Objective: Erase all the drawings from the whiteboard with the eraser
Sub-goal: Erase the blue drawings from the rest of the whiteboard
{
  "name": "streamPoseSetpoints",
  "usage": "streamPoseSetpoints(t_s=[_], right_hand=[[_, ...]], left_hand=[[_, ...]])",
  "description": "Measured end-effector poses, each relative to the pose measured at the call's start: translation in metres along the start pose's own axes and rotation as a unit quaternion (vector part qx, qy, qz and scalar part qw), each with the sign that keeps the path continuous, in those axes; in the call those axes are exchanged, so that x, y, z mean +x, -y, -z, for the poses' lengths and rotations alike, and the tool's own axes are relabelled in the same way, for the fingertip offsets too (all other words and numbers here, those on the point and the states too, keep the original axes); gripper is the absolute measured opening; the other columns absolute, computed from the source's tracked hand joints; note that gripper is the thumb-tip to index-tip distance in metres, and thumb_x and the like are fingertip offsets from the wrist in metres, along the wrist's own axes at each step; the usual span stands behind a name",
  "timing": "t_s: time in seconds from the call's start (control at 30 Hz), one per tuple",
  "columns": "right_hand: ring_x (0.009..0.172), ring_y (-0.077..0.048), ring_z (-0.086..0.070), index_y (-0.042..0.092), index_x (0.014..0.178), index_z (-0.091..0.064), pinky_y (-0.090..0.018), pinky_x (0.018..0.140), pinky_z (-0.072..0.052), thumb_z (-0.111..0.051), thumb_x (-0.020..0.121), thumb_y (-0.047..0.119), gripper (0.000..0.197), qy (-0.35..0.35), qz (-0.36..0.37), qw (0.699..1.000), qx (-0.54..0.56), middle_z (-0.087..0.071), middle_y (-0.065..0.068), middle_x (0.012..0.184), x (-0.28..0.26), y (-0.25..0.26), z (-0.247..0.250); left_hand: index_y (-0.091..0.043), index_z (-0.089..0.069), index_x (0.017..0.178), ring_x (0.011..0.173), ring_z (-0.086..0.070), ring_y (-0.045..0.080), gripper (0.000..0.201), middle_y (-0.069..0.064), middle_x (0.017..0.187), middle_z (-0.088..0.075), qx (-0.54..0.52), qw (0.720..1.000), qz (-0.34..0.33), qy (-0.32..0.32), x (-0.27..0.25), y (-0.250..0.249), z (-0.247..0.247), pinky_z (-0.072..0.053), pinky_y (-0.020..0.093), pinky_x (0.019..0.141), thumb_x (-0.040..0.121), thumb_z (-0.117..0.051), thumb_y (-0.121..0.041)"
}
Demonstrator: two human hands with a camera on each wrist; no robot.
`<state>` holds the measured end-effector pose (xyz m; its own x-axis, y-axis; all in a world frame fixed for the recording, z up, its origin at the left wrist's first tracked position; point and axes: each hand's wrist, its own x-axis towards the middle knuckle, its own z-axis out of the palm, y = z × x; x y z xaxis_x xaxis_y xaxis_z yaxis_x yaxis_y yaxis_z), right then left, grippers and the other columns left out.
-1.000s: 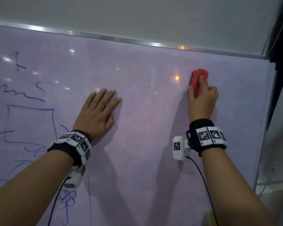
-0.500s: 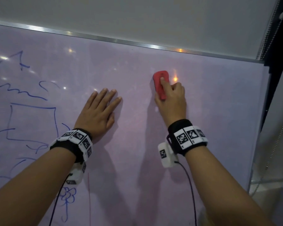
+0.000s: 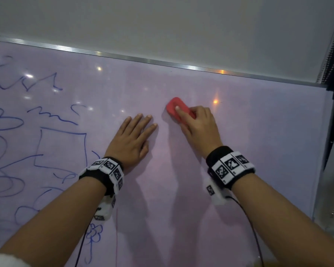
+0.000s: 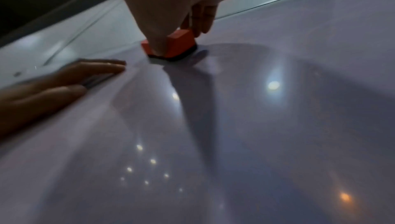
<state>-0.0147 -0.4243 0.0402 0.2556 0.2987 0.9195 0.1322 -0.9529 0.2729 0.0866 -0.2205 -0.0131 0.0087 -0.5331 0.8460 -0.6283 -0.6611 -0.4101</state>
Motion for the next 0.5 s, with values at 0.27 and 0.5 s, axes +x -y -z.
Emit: streamPoseSetpoints(t_s=[0.27,0.5], right_hand=[[0.09,-0.043,-0.05,0.003,0.11,-0.064,-0.035,0.08,-0.033,-0.057,0.081,0.025,0.037,-0.058,-0.242,0.969,-0.006,-0.059,-0.026,0.095,-0.013,-0.05,0.02],[0.085,-0.025,-0.041,0.008,0.103,-0.068,-0.031,0.074,-0.041,-0.056,0.08,0.021,0.029,-0.004,0.016,0.997,0.074,-0.064,-0.016,0.097,0.009,0.103,-0.044]], left_hand=[[-0.014,-0.038,0.136,0.132,-0.03,0.028,0.051,0.014,0.141,-0.045,0.004,0.999,0.018,0.03,-0.03,0.043,0.026,-0.011,0.038,0.113,0.086,-0.036,-0.027],[-0.009,-0.038,0.131,0.117,-0.04,0.025,0.054,0.014,0.129,-0.056,0.002,1.0,0.004,0.007,-0.037,0.083,0.059,-0.032,0.036,0.093,0.081,-0.043,-0.03]])
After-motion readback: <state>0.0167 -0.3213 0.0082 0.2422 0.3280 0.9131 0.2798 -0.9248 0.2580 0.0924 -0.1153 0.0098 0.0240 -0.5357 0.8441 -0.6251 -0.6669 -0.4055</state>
